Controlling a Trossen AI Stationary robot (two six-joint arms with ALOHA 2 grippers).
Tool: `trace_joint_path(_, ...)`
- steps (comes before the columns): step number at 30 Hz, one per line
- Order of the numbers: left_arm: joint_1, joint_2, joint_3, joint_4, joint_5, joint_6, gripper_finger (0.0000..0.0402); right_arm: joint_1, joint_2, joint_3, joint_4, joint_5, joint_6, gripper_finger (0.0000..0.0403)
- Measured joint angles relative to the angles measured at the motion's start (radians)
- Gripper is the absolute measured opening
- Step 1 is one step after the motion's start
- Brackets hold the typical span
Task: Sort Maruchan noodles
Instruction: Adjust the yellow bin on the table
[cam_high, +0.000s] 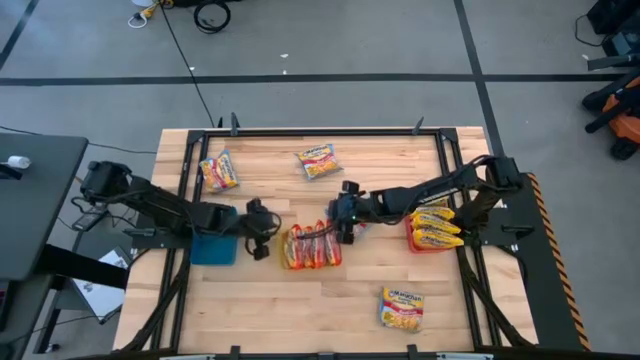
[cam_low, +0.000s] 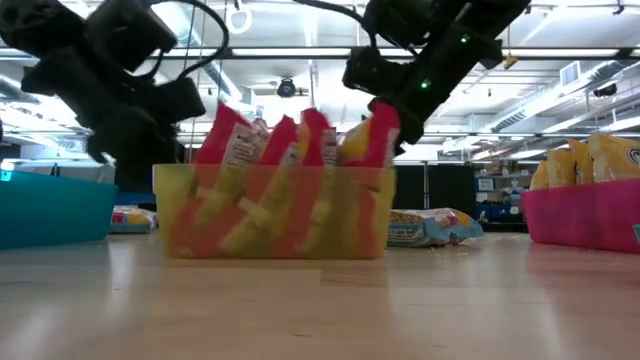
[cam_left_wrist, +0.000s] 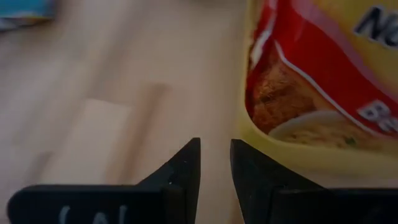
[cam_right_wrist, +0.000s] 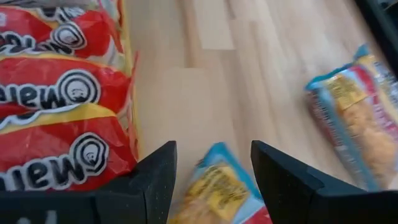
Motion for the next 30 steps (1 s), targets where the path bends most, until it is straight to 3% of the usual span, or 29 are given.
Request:
trace_joint_path(10, -0.179, 0.018, 0.000, 0.134, 0.003, -0.052, 0.0093, 0.221, 0.000, -0.003, -0.031, 0.022, 0.169, 0.0213)
trace_joint_path(16, -0.298, 0.126, 0.015, 0.252, 0.001, -0.108, 0.0093, 0.361, 0.000, -0.003, -0.031, 0.108, 0.312, 0.0213)
trace_joint_path(23, -0.406, 0.308, 0.163, 0.266, -0.019, -0.130, 0.0093, 0.468, 0.000, -0.003, -0.039, 0.171, 0.398, 0.0213)
trace_joint_path(30, -0.446, 0.355, 0.270, 0.187, -0.020, -0.131, 0.0093, 0.502, -0.034, -0.003, -0.209, 0.162, 0.514, 0.0213)
